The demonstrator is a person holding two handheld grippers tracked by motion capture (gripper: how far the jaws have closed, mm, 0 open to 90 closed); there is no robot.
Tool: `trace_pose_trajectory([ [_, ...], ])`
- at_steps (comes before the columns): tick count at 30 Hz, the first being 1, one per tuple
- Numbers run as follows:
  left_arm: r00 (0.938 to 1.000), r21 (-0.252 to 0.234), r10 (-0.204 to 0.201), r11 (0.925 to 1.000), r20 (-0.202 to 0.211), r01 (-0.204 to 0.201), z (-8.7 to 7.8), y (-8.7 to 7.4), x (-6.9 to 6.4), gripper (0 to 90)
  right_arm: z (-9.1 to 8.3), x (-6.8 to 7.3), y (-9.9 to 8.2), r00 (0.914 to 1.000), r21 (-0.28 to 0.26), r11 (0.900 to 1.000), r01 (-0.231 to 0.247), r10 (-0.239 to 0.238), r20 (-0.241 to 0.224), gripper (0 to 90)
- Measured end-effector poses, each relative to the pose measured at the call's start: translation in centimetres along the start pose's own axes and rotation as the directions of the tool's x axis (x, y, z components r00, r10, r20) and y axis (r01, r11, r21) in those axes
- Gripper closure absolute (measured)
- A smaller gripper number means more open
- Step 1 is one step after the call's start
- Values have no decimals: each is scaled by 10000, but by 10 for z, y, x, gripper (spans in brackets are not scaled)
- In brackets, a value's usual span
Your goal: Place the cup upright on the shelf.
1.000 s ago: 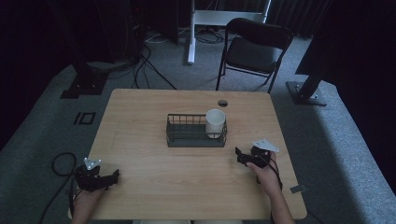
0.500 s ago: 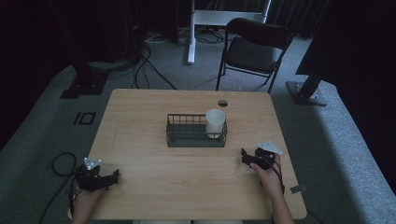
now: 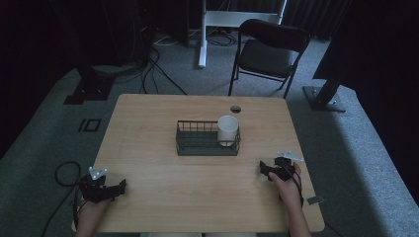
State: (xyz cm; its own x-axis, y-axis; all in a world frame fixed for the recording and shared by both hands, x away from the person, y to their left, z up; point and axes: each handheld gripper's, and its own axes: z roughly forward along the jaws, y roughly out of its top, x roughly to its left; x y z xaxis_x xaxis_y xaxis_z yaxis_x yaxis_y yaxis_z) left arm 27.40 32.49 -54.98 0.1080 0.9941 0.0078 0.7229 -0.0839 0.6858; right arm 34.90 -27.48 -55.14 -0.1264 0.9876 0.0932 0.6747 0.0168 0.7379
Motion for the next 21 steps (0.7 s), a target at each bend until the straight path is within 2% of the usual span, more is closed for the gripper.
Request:
trace_pose_trajectory([
  [4,10000,-1,-1,10000,0,1,0,0,0,8,1,2,1,9996,103,9996,265,-266,113,126],
  [7,10000,1,0,10000,0,0,0,0,0,8,3,6,1,9965,286,9969,737,-747,379,117],
  [21,10000,0,3,10000,0,-3,0,0,0,8,4,6,2,9965,298,9969,728,-739,381,113],
])
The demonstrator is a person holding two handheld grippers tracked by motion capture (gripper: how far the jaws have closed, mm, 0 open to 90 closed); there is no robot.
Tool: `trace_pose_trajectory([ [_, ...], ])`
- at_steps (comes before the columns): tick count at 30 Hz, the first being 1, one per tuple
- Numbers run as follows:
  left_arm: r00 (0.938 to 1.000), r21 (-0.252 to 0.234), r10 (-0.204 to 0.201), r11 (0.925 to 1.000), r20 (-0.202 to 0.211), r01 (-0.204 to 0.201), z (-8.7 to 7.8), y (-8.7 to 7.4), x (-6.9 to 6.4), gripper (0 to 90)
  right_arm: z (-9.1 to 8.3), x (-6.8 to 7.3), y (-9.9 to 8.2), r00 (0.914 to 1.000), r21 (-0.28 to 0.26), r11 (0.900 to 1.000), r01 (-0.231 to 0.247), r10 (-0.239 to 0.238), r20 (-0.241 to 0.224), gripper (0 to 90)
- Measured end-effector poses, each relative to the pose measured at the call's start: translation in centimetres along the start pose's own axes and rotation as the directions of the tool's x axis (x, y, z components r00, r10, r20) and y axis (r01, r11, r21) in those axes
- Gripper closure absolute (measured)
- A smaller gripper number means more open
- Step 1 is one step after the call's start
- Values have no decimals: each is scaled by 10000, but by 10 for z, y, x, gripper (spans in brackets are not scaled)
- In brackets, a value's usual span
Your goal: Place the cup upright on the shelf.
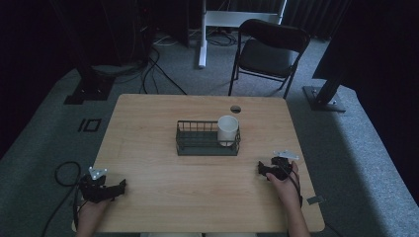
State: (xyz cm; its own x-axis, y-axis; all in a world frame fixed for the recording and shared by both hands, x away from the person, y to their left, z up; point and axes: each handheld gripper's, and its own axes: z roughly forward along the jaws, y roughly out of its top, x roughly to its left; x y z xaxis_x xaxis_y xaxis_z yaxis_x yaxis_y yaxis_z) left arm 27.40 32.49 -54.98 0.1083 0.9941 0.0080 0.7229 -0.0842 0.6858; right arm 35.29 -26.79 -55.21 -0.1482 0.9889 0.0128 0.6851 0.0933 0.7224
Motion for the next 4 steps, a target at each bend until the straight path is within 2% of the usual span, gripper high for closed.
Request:
trace_pose_trajectory([
  [4,10000,1,-2,10000,-1,2,0,0,0,8,0,0,0,10000,2,10000,-5,5,1,113],
])
